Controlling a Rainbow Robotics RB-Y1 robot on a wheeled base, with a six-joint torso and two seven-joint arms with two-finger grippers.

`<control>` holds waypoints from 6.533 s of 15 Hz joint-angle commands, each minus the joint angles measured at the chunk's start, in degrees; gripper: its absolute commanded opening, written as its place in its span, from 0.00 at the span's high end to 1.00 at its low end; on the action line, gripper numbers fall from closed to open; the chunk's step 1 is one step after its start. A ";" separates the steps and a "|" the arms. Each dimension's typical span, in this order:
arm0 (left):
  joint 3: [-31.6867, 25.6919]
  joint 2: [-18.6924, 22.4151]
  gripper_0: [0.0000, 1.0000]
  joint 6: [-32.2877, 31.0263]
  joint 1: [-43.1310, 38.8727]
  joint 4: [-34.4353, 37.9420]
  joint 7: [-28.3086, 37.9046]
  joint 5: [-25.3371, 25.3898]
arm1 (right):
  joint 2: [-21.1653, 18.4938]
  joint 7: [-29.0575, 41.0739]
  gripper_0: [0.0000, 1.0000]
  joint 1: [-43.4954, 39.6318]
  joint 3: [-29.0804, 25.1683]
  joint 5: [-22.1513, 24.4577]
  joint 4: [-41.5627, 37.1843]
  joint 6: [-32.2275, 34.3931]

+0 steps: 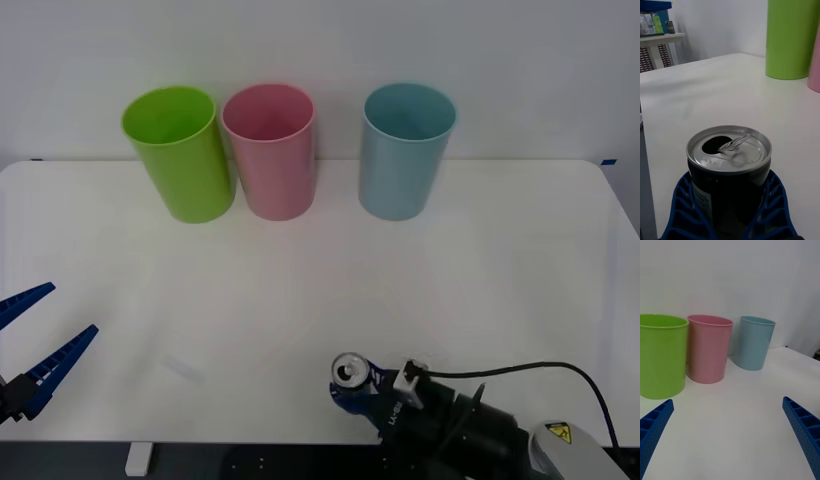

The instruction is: Grasp the object on the table and drop it into the matching bin: aluminum can to the light blue bin, PET bottle to the pink bin.

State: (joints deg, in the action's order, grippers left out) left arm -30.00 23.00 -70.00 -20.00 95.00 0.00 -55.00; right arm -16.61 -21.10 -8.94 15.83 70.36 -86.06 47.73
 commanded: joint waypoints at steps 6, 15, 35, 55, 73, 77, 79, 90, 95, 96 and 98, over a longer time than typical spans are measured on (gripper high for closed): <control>0.00 0.00 0.00 0.00 0.00 0.00 0.00 0.00 | -0.18 0.45 1.00 0.15 -1.33 -4.88 -0.08 -0.88; 0.00 0.00 0.00 0.00 0.00 0.00 0.00 0.00 | -0.27 8.36 1.00 -0.64 -8.63 -7.08 -6.40 -1.67; 0.00 0.00 0.00 0.00 0.00 0.00 0.00 0.00 | -8.62 40.26 1.00 5.42 -19.88 -3.12 -27.15 -12.22; 0.00 0.00 0.00 0.00 0.00 0.00 0.00 0.00 | -8.18 47.29 1.00 41.99 -19.61 9.98 7.92 -17.67; 0.00 0.00 0.00 0.00 0.00 0.00 0.00 0.00 | -0.71 42.37 0.00 55.87 -19.35 17.89 27.87 -25.84; 0.00 0.00 0.00 0.00 0.00 0.00 0.00 0.00 | -0.79 41.41 0.00 55.87 -19.35 17.89 27.87 -25.76; 0.00 0.00 0.00 0.00 0.00 0.00 0.00 0.00 | -0.79 40.97 0.00 55.70 -19.35 17.36 27.87 -25.67; 0.00 0.00 0.00 0.00 0.00 0.00 0.00 0.00 | -3.43 39.12 0.00 45.15 -21.19 14.28 14.43 -17.67; 0.00 0.00 0.00 0.00 0.00 0.00 0.00 0.00 | -4.40 38.50 0.00 35.83 -28.31 14.19 4.67 -4.49; 0.00 0.00 0.00 0.00 0.00 0.00 0.00 0.00 | -4.49 38.24 0.00 34.08 -29.72 14.19 3.09 -2.29; 0.00 0.00 0.00 0.00 0.00 0.00 0.00 0.00 | -4.49 37.54 0.00 30.74 -32.71 14.19 0.01 2.63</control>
State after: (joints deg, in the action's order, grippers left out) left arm -30.00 23.00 -70.00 -20.00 95.00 0.00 -55.00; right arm -21.09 16.76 22.82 -15.93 84.56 -85.07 48.70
